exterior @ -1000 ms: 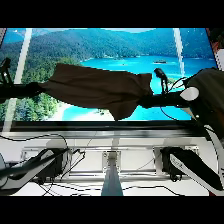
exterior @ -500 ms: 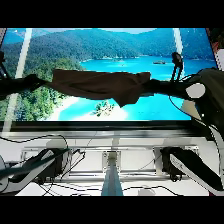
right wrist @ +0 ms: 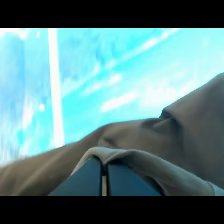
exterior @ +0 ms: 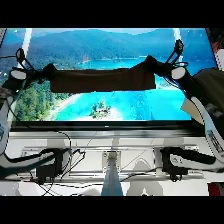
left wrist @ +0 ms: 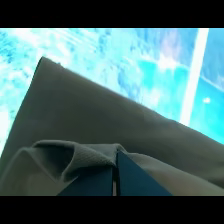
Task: Fold the clothes and pants, and hang the long-sleeved shirts on hangers.
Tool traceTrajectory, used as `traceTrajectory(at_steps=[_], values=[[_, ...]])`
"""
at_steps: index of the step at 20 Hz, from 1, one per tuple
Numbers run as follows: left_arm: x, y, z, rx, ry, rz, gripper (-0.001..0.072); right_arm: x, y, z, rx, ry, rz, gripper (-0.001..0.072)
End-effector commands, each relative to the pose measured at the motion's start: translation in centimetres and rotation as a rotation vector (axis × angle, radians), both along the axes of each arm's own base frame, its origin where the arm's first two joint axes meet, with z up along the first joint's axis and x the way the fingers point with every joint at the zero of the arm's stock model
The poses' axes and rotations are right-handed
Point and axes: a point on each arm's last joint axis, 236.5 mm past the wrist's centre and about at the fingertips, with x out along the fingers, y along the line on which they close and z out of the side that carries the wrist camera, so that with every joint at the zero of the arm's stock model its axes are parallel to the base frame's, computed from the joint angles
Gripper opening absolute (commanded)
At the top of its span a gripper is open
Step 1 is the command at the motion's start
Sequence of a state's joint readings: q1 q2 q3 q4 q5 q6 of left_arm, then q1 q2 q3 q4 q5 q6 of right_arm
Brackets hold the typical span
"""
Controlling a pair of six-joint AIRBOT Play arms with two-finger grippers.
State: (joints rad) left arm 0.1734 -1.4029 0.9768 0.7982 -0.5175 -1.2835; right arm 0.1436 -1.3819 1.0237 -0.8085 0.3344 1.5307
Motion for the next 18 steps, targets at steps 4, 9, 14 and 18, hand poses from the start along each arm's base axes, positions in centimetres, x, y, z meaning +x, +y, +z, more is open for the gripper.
traceTrajectory(at_steps=[4, 9, 14, 18], values=[[2.3, -0.2, -2.6, 0.01, 0.029, -0.004, 0.0707, 3.8, -0.7, -3.7, -0.075, 0.008, -0.014, 0.063], [-3.3, 1.6, -5.4, 0.006, 0.25, -0.129, 0.0695, 1.9, -1.8, -5.6, -0.123, 0.11, 0.064, 0.063], [-6.1, 2.8, -8.2, -0.058, 0.381, -0.143, 0.0695, -0.5, -0.8, -7.2, -0.183, 0.181, 0.204, 0.0631], [-4.7, -1.5, -8.8, -0.116, 0.309, -0.26, 0.0601, -1.2, 0.9, -7.4, -0.195, 0.185, 0.258, 0.063]])
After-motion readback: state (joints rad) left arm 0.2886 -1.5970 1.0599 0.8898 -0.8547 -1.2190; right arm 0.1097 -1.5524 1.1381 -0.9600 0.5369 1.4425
